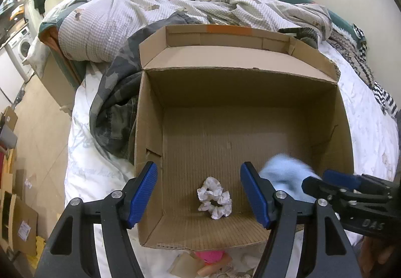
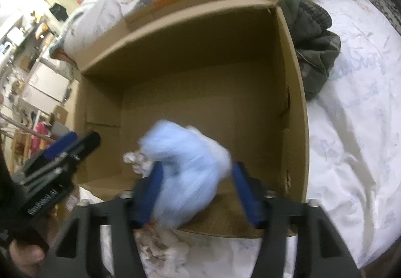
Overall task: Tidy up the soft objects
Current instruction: 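Open the left tool to drop the scrunchie while the right tool releases the blue plush in the box, then withdraw both tools from the box toward the remaining items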
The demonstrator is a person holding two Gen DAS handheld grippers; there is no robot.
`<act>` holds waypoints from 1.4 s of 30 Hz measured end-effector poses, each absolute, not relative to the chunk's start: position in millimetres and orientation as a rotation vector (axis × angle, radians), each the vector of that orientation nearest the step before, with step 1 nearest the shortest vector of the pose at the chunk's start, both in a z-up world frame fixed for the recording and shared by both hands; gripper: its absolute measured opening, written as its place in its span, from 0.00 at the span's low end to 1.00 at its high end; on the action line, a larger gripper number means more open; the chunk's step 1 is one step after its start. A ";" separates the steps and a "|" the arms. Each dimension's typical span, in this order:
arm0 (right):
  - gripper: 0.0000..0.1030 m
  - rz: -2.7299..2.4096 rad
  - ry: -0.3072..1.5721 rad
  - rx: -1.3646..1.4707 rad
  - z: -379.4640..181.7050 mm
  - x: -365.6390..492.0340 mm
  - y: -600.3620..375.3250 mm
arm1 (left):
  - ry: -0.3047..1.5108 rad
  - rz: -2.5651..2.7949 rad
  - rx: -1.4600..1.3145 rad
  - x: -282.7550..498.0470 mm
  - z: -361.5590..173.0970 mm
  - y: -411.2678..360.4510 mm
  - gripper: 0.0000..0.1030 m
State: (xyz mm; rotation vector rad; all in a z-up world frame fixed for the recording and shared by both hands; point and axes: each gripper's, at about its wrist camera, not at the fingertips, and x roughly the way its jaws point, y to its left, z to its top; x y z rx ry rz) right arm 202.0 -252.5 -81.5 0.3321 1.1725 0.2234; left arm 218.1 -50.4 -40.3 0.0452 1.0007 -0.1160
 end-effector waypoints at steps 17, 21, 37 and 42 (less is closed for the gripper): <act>0.71 0.217 1.082 0.355 -60.1 188.5 -255.3 | 0.948 -0.084 0.012 196.3 -20.3 -37.5 0.64; 0.71 0.211 1.069 0.348 -56.5 184.6 -255.3 | 0.935 -0.067 0.016 190.6 -15.3 -31.7 0.64; 0.71 0.210 1.038 0.304 -40.4 148.4 -261.2 | 0.917 -0.019 -0.008 144.7 1.4 -4.6 0.64; 0.71 0.212 1.040 0.294 -40.3 134.4 -262.4 | 0.933 -0.006 -0.028 132.3 -1.5 1.1 0.64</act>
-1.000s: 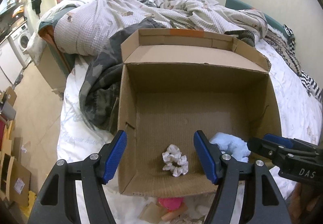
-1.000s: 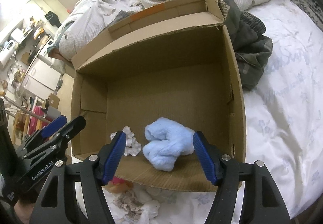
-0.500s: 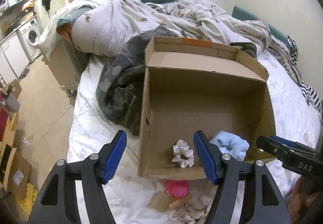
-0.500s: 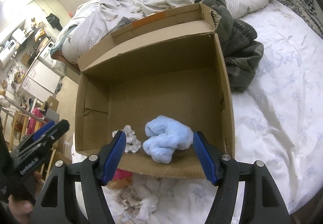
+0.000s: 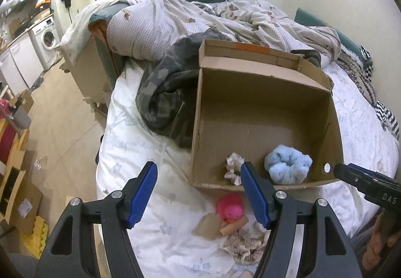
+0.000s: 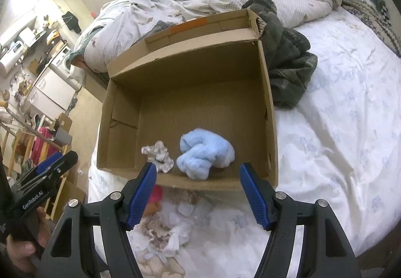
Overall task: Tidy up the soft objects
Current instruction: 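Withdraw both tools from the box toward the remaining items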
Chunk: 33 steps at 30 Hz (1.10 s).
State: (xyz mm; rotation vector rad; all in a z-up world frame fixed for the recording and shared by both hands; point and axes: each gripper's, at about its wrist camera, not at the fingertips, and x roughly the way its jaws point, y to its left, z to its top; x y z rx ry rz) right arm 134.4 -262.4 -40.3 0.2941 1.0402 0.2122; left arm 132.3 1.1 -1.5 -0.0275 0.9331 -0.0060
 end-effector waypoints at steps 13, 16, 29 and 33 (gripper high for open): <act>0.71 0.232 1.074 0.307 -47.8 104.9 -264.4 | 0.965 0.005 -0.042 118.6 -9.1 5.3 0.64; 0.71 0.232 1.080 0.317 -49.8 101.6 -264.5 | 0.971 0.008 -0.033 116.2 -11.4 7.5 0.64; 0.71 0.252 1.132 0.372 -61.8 103.1 -262.0 | 1.048 0.077 -0.090 116.0 -33.5 30.8 0.64; 0.71 0.253 1.170 0.414 -71.4 107.1 -262.2 | 1.118 0.079 -0.160 123.1 -48.1 39.4 0.64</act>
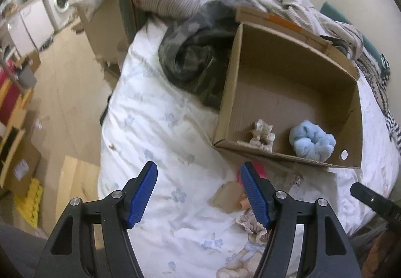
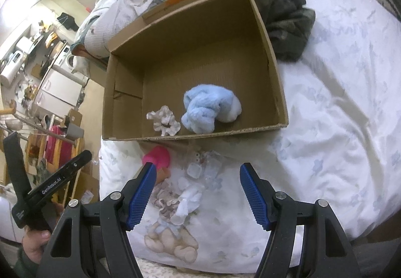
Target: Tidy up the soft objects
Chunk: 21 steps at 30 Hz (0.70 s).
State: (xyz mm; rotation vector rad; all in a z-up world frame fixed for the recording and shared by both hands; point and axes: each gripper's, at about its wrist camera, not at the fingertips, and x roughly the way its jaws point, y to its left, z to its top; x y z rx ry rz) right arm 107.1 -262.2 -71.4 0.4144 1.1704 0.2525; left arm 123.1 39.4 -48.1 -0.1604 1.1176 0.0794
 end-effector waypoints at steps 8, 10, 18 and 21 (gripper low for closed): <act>0.71 0.250 1.225 0.397 -83.4 109.7 -252.1 | 1.302 0.023 -0.244 139.5 -94.0 35.9 0.54; 0.71 0.251 1.232 0.398 -85.1 111.7 -251.5 | 1.358 -0.007 -0.239 147.4 -110.2 30.9 0.46; 0.71 0.247 1.277 0.375 -96.5 116.5 -250.4 | 1.474 -0.062 -0.214 160.7 -148.7 14.1 0.42; 0.71 0.248 1.290 0.373 -99.6 117.9 -249.4 | 1.482 -0.080 -0.195 160.5 -150.8 6.0 0.36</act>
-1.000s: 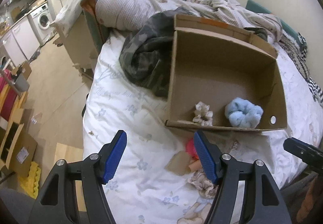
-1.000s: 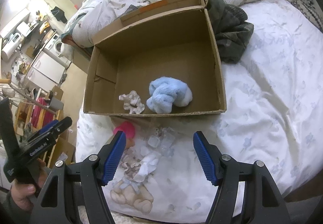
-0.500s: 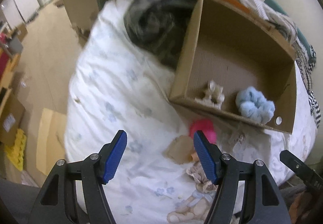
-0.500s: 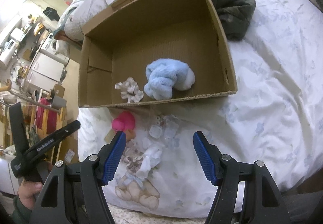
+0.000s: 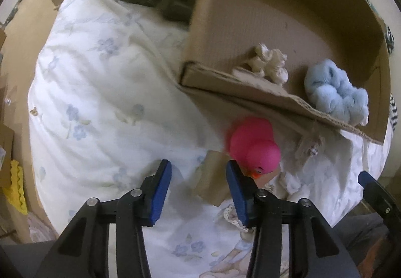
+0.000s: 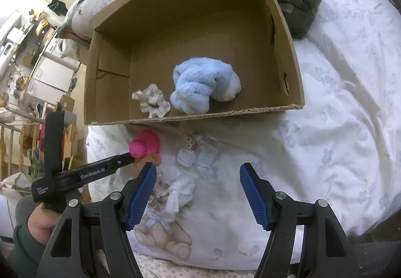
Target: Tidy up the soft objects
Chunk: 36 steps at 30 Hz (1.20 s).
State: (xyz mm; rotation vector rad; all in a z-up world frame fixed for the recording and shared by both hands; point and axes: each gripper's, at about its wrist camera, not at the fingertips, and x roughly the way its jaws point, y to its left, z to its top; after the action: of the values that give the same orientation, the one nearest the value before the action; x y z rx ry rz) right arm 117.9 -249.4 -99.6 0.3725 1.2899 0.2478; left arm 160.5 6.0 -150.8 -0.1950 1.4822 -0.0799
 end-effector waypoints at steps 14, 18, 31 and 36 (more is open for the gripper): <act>0.71 0.297 1.377 0.385 -119.1 120.9 -232.8 | 1.454 -0.149 -0.226 149.4 -129.3 -7.4 0.08; 0.71 0.353 1.454 0.431 -135.1 119.1 -225.1 | 1.387 -0.098 -0.232 140.1 -106.5 9.6 0.08; 0.09 0.394 1.531 0.268 -158.0 113.1 -188.8 | 1.306 -0.056 -0.271 132.7 -84.5 37.8 0.08; 0.08 0.390 1.473 0.287 -140.1 109.9 -201.6 | 1.302 -0.053 -0.266 130.1 -81.4 35.8 0.08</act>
State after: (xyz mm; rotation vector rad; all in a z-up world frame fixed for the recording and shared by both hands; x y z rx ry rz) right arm 109.9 -201.6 -140.1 0.2865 1.4727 0.3897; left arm 130.1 35.8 -81.4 -0.2657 1.3018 -0.0530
